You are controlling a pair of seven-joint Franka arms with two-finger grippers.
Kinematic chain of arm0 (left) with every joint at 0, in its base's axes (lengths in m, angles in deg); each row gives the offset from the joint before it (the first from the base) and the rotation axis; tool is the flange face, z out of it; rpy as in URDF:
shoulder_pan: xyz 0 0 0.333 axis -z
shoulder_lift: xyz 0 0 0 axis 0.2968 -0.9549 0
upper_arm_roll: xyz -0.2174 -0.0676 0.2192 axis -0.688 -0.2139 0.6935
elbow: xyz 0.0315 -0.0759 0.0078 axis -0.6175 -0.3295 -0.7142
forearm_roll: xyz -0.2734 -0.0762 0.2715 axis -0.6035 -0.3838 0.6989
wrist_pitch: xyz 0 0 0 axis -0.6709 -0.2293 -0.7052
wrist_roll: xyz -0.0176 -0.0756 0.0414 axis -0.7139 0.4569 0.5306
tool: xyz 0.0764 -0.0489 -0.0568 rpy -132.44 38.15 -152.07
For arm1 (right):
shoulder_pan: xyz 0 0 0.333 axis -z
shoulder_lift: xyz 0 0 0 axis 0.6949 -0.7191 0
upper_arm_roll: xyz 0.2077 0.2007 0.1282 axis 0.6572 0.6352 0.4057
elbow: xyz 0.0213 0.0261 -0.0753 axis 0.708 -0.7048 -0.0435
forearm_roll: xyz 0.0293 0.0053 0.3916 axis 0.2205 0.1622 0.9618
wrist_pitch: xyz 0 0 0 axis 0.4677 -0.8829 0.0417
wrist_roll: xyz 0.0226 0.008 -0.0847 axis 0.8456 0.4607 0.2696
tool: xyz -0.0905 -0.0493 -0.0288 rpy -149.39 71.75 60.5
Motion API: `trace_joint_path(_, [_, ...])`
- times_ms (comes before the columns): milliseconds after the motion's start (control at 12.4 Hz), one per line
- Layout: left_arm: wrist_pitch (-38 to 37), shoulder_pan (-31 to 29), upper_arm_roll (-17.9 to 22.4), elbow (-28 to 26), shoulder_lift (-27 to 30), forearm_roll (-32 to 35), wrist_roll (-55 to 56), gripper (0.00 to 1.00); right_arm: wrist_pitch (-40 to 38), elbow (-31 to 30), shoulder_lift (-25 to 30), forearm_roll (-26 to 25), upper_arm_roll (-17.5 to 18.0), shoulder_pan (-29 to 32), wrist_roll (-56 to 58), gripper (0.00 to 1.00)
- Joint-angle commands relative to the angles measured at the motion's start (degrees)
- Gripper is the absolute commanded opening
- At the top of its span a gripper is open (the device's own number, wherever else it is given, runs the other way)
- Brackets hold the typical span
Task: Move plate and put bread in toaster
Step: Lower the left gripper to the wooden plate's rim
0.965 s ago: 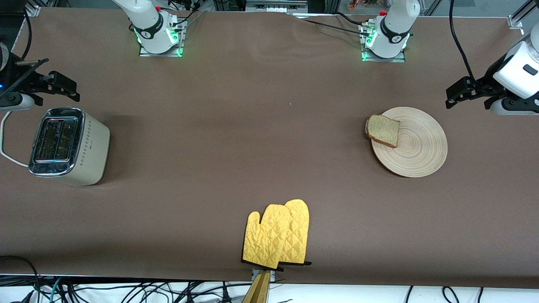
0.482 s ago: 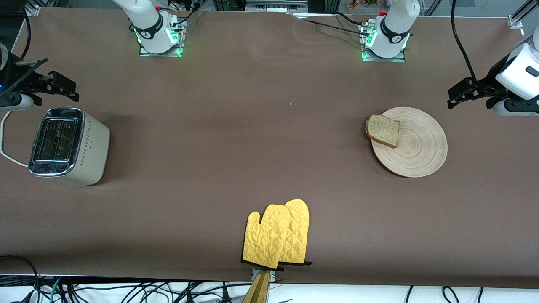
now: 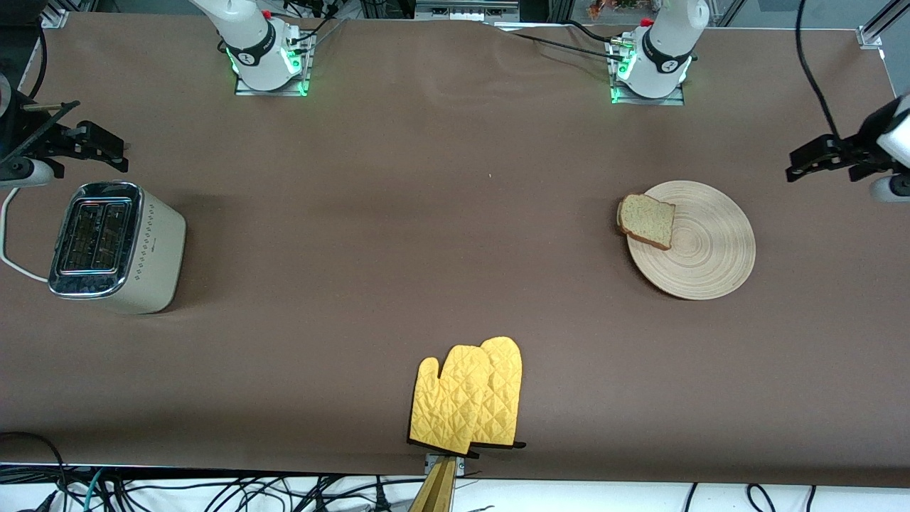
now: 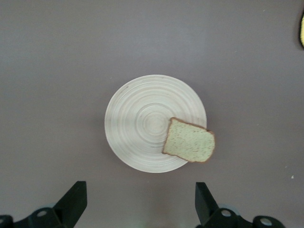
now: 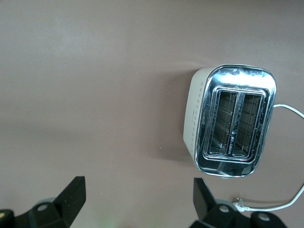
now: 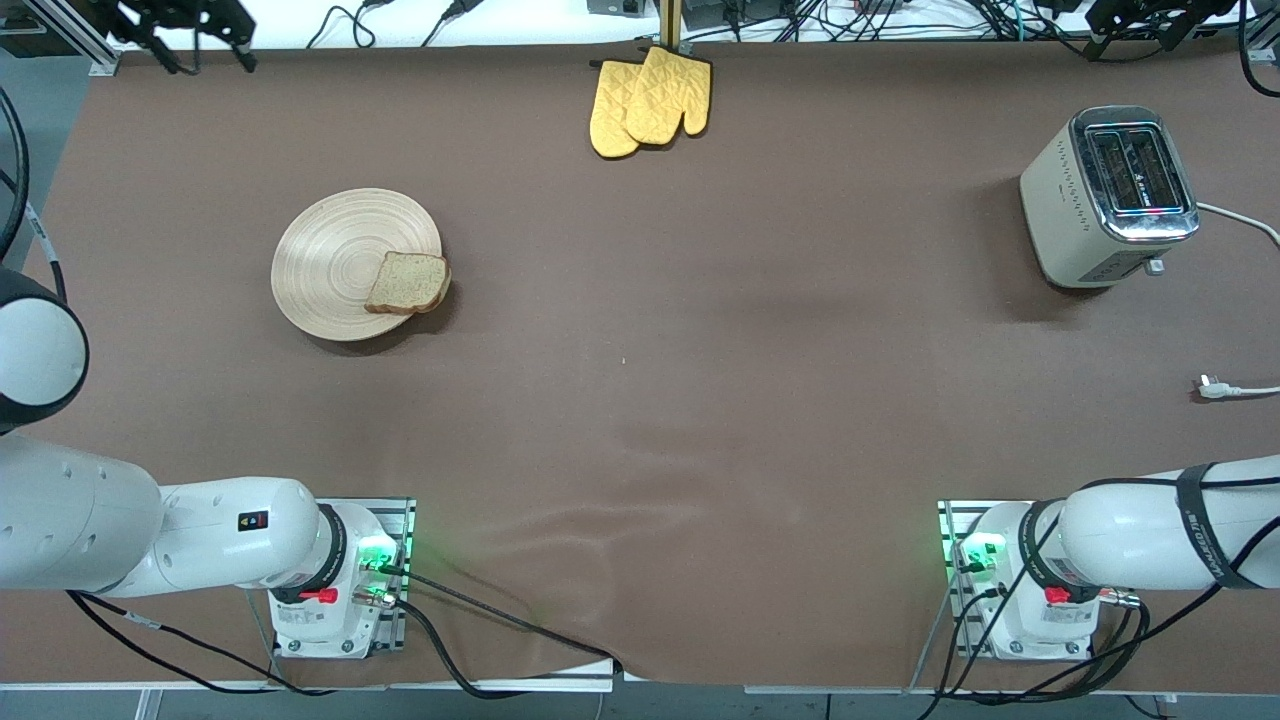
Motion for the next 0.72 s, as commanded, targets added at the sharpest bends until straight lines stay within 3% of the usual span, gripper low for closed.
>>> trace_joint_path(0, [0.1, -1.9, 1.0, -0.2, -2.8, 0.7, -3.2, 1.0, -1.2, 1.1, 0.0, -0.7, 0.2, 0.5, 0.1, 1.0])
trace_joint_path(241, [0.2, -3.8, 1.0, 0.0, -4.4, 0.3, -3.3, 1.0, -1.2, 1.1, 0.0, -0.7, 0.2, 0.6, 0.1, 1.0])
trace_joint_path(643, [6.2, -10.5, 1.5, -0.2, -12.5, -5.4, -16.1, 1.0, -1.2, 1.1, 0.0, -0.7, 0.2, 0.6, 0.2, 1.0])
